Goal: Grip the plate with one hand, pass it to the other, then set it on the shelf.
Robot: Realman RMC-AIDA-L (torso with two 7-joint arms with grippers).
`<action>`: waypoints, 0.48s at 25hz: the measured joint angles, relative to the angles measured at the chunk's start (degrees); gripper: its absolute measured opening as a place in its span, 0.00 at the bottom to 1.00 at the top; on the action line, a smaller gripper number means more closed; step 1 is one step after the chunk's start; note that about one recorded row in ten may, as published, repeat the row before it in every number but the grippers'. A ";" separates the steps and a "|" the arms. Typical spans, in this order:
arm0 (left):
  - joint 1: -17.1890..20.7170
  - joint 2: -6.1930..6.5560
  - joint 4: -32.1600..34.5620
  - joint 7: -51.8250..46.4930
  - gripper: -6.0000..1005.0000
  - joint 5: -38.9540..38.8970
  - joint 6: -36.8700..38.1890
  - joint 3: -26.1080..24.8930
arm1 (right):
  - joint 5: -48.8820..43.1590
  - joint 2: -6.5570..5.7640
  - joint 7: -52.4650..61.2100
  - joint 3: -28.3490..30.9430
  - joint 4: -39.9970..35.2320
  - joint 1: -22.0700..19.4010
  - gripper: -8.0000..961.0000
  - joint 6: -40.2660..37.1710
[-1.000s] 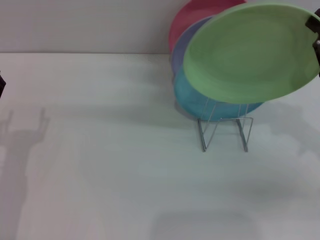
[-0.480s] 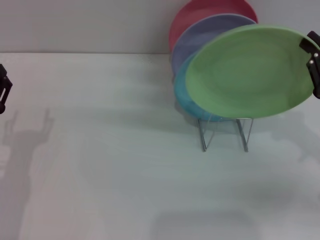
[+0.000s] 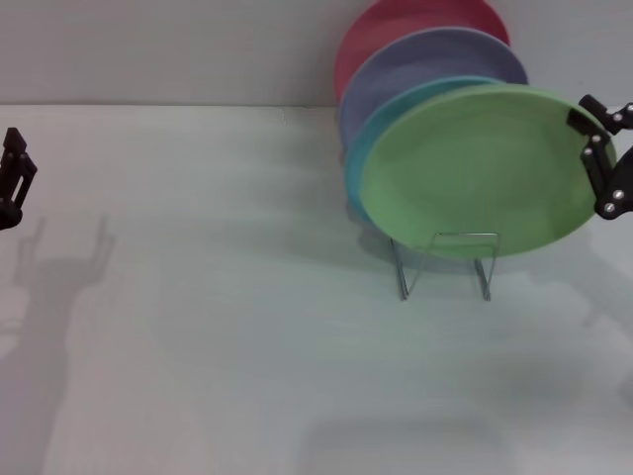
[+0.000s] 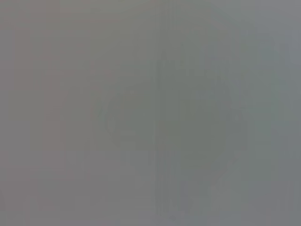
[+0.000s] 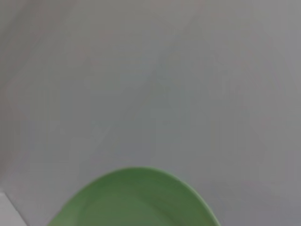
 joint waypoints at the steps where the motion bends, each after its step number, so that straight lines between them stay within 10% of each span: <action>1: -0.13 0.00 -0.04 0.00 0.79 0.01 0.00 0.14 | -0.23 0.01 -0.01 0.00 -0.43 0.27 0.05 -0.02; 12: -0.83 0.00 -0.16 -0.05 0.79 0.01 0.06 0.73 | -1.21 0.30 -0.13 0.31 -5.37 3.57 0.07 -2.70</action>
